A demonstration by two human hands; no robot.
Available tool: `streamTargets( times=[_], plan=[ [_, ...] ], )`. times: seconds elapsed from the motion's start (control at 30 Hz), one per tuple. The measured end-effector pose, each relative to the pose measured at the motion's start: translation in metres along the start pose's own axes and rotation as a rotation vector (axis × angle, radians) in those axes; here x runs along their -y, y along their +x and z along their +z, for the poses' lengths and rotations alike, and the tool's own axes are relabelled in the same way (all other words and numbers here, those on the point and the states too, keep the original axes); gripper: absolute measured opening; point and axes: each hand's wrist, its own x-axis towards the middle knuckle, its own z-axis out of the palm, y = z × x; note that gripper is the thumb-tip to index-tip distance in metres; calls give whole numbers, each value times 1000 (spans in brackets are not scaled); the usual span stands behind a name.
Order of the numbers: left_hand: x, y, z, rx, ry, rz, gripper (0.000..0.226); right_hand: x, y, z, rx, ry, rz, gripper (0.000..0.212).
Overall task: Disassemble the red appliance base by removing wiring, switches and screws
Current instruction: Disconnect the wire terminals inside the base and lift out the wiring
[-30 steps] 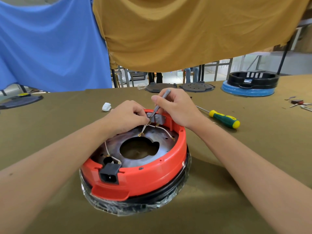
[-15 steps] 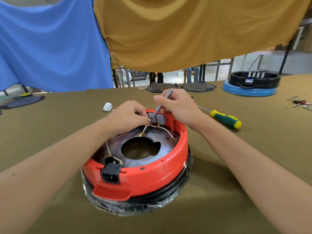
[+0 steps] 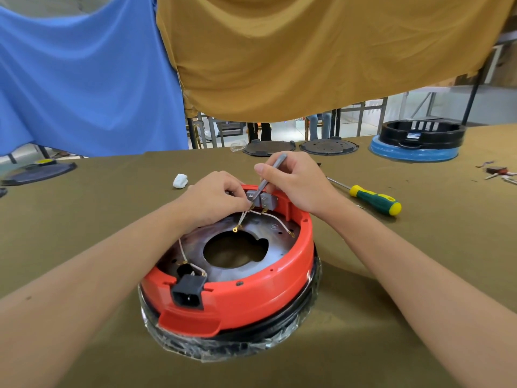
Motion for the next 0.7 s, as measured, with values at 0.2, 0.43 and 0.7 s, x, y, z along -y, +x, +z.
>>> streamTargets(
  times=[0.2,0.43,0.7],
  plan=[
    [1,1,1,1,19,9,14,1,0,1,5,30,31,23],
    [3,1,1,-7,3,10,16,2,-2,1,-34,-19,-16,25],
    [1,0,0,6,8,25,16,5,-3,0,-19,-16,3,25]
  ],
)
